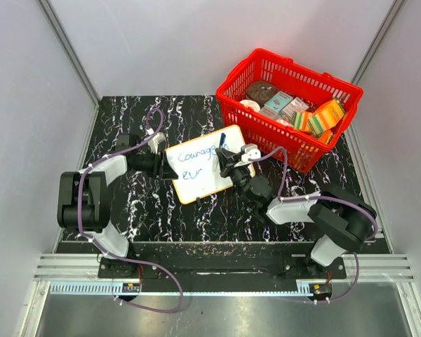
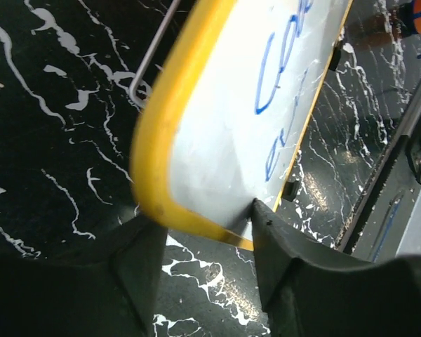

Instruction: Write a sentence on the whiteboard

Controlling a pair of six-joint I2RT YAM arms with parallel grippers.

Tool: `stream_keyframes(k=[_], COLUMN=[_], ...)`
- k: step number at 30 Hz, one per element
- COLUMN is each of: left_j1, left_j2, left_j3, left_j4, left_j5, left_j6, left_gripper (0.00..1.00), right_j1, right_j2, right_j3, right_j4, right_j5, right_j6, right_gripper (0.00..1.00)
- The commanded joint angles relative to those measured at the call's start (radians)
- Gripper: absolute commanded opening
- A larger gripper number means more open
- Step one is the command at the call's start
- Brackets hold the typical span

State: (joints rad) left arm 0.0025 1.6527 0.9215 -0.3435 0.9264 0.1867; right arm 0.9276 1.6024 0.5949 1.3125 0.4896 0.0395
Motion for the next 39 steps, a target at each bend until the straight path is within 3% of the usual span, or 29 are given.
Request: stream_keyframes(k=[1,11,18,23,27,31,39], left_j1=[0.004,0.007,0.016,-0.027,-0.140,-0.278,-0.446], left_j2=[-0.053,-0.205,-0.431,-0.489,-0.387,-0.278,-0.180], left_j3=[-0.016,-0.027,-0.001,0.172,0.387,0.537,0.570], left_j4=[0.038,-0.040,-0.095,-0.170,-0.296,-0.342,-0.351], left_j5=[-0.162,-0.271,-0.339,-0.095,0.101,0.247,0.227], left_j6=[0.065,0.148,0.212,0.191,0.174,0.107,0.092], left_gripper=[0.57,0.87,0.97,0.99,0.99,0.99,0.99], right_j1=[-0.009,-0.009,-0.009,-0.013,-0.064,-0.090,-0.093], right_j2=[-0.048,-0.091,-0.197,-0.340,-0.377,-0.380,-0.384], right_j3=[-0.012,-0.032,-0.063,-0.040,0.017,0.040,0.045], right_j4=[0.246,0.243,0.127,-0.112,-0.237,-0.248,-0.210], right_j5=[0.041,0.024,-0.048,-0.202,-0.429,-0.529,-0.522], right_j6=[-0.021,-0.032,0.022,0.088,0.239,0.324,0.385], right_gripper=[0.00,0.00,0.00,0.00,0.00,0.00,0.00])
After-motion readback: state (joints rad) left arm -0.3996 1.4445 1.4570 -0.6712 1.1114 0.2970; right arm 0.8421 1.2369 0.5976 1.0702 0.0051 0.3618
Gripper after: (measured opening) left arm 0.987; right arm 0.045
